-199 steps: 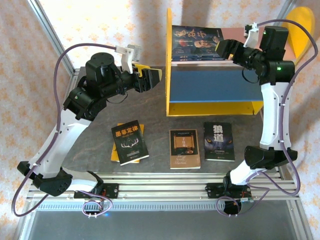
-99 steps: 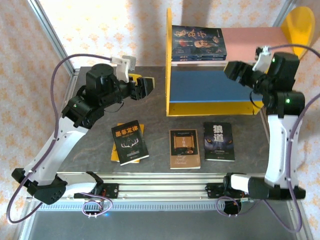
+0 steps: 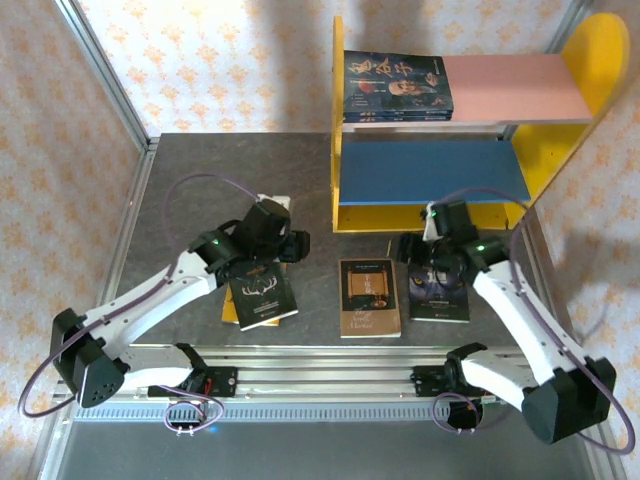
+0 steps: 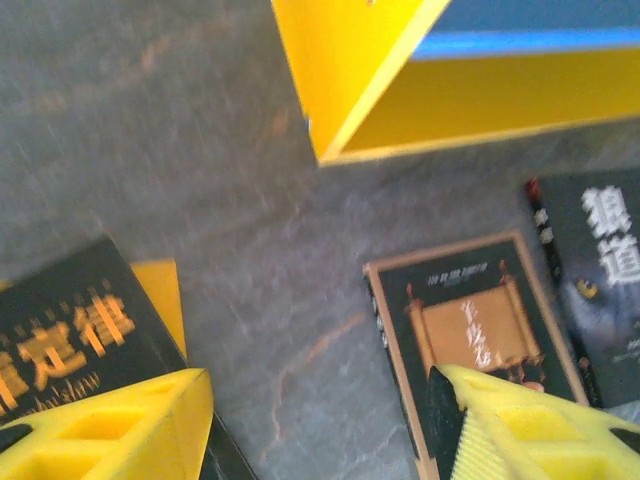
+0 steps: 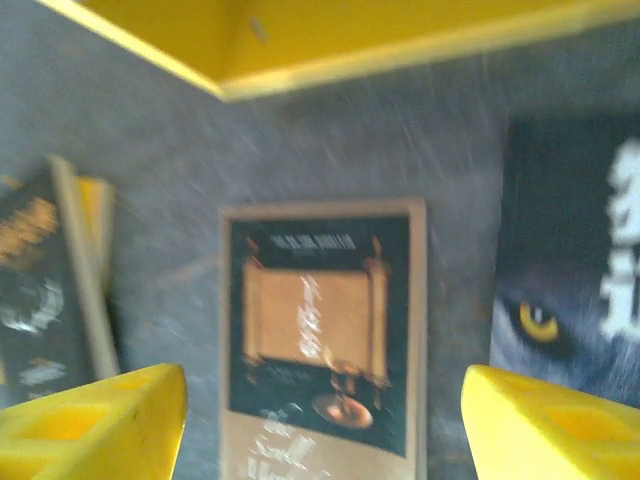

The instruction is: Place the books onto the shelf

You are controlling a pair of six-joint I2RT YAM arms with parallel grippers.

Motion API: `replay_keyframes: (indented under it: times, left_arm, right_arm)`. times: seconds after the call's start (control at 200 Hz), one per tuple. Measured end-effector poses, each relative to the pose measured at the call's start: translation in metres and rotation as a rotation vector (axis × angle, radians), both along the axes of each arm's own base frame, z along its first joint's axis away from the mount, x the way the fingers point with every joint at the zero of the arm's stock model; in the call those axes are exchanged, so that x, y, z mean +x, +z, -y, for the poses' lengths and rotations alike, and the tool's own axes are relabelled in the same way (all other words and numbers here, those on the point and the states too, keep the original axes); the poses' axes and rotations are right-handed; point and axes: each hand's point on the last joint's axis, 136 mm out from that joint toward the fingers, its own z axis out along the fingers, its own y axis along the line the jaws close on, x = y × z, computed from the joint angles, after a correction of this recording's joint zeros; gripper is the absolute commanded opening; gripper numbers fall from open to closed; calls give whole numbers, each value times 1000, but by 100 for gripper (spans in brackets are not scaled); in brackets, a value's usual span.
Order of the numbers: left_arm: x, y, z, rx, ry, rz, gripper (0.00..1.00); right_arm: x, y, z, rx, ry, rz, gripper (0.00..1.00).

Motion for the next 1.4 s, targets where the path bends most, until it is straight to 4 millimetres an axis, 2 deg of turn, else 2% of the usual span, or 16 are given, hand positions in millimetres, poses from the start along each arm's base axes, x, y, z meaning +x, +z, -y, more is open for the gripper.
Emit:
replay_keyframes:
  times: [0.065,0.14,0.26,0.541,0.881,1.091,1.402]
  left_arm:
    - [-7,-19,5,2,5,-44,59]
    - [-12,-35,10,-1,13,-83,59]
    - [-15,-50,16,-14,29,-120,59]
    - [-15,-66,37,-54,18,-159,58]
    - [-23,-98,55,-56,-11,-245,57]
    - [-28,-107,65,-62,-40,-272,57]
    - [-29,-118,70,-62,-53,-302,57]
  right_arm:
    - [-14,-29,1,-28,-7,-75,72]
    - [-23,-47,2,-44,-20,-118,72]
    - [-27,-60,-1,-48,-38,-131,72]
    - [-28,-89,-6,-78,-52,-185,71]
    - [-26,-107,-7,-92,-59,-217,71]
    - [-27,-111,-8,-97,-55,-227,71]
    - [-26,-119,-16,-88,-31,-242,70]
